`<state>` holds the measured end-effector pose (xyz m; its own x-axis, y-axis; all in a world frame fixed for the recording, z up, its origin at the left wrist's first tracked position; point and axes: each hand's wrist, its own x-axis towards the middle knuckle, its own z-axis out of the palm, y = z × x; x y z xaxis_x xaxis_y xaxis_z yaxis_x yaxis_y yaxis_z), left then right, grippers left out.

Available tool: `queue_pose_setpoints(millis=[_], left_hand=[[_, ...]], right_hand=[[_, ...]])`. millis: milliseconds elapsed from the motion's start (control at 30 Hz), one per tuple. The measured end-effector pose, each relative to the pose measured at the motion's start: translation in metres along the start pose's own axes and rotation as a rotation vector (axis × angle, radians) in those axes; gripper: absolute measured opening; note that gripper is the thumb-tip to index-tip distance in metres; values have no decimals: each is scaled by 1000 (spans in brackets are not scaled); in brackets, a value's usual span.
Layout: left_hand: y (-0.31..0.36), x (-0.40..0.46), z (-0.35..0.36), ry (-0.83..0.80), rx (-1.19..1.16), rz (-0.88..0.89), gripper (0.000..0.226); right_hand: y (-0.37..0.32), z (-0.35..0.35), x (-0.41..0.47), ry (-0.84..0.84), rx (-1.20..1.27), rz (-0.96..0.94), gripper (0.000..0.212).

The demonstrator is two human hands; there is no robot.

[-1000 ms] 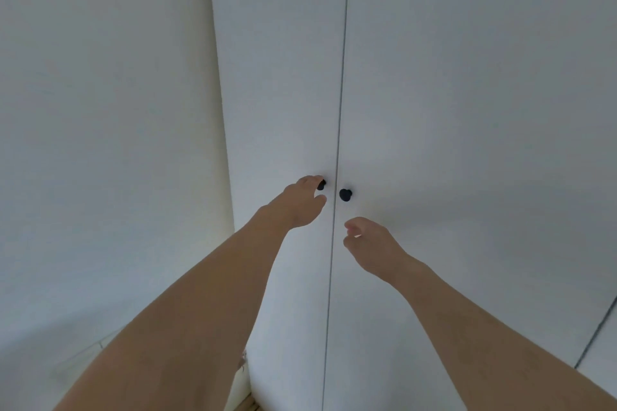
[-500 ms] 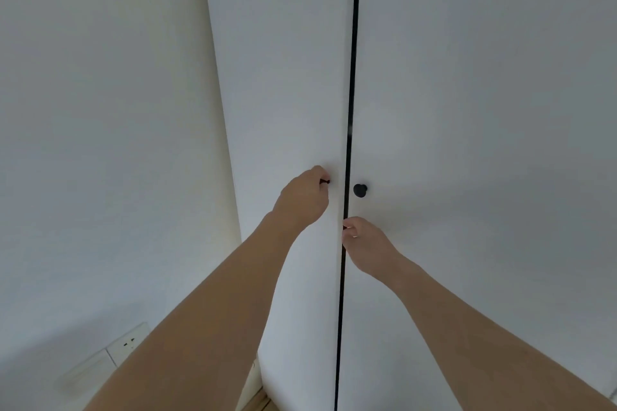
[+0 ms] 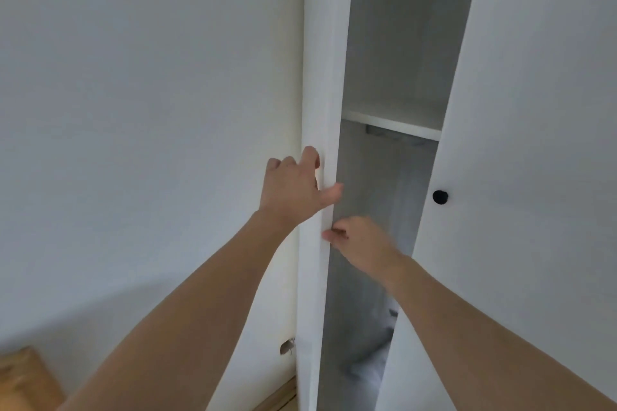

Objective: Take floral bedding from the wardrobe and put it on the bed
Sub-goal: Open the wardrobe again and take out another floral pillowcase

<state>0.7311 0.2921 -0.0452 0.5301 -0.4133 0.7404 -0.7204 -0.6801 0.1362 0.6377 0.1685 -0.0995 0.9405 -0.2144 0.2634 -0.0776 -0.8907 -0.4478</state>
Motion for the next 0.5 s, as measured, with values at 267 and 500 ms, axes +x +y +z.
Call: queue_pose_setpoints(millis=[267, 500], left_hand=[[-83, -33, -15, 468, 73, 222, 68], [-158, -49, -18, 425, 4, 106, 50]], right_hand=[[-54, 32, 47, -34, -12, -254, 91], [-79, 70, 118, 29, -268, -384, 101]])
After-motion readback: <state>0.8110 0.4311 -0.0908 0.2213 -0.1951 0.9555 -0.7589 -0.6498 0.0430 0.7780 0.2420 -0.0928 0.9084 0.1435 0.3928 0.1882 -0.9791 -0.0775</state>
